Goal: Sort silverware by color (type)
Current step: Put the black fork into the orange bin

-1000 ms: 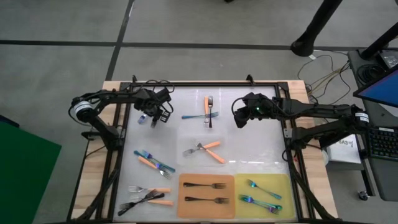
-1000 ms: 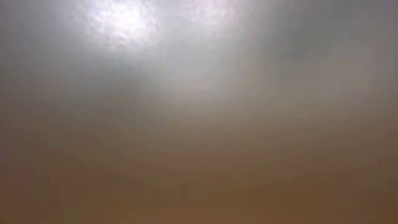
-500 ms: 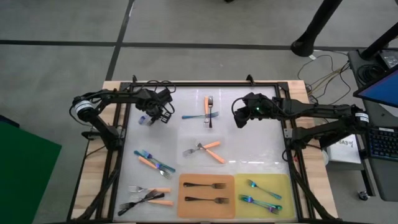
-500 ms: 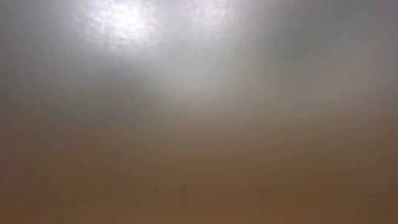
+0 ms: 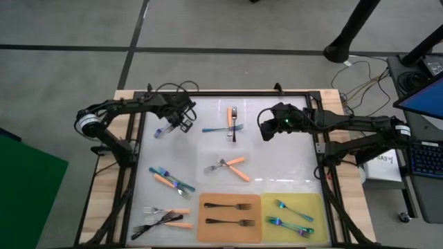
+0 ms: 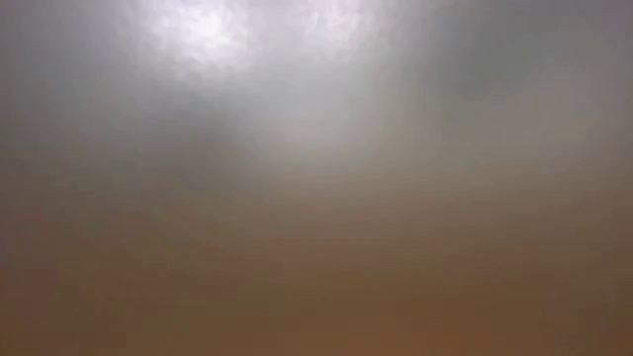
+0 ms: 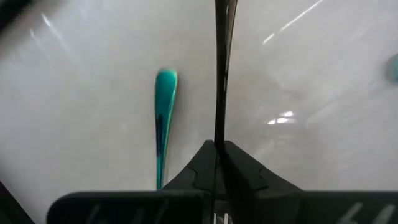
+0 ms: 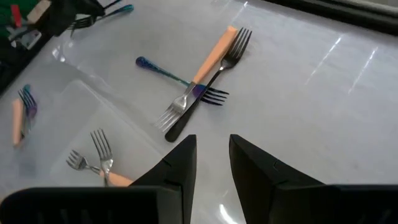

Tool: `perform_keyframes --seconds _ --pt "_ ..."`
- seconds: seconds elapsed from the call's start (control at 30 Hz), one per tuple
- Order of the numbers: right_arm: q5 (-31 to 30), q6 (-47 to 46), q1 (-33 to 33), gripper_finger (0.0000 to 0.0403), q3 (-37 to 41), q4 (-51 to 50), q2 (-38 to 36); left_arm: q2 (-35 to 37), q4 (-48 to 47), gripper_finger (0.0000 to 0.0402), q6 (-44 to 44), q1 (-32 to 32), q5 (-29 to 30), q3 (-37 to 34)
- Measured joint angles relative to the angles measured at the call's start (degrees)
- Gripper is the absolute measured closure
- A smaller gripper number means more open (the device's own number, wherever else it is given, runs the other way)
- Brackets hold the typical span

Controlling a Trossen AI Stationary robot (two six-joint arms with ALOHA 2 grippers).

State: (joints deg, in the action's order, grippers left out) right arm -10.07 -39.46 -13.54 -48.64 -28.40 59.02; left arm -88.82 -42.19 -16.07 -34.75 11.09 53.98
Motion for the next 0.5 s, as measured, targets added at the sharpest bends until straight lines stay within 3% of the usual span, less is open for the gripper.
perform_keyframes --seconds 0.23,0.4,0.5 --pt "-0.1 -2.9 0.0 0.0316 0.0 0.2 0.0 4.6 1.1 0.0401 2.1 2.0 -5.7 5.7" --pt "-0.5 -1.9 0.0 0.0316 0.0 0.4 0.0 7.1 6.1 0.0401 2.2 5.8 -13.8 7.5" --pt "-0.5 -1.9 0.0 0.0316 0.0 0.5 0.0 7.1 7.8 0.0401 1.3 9.3 -15.1 7.9"
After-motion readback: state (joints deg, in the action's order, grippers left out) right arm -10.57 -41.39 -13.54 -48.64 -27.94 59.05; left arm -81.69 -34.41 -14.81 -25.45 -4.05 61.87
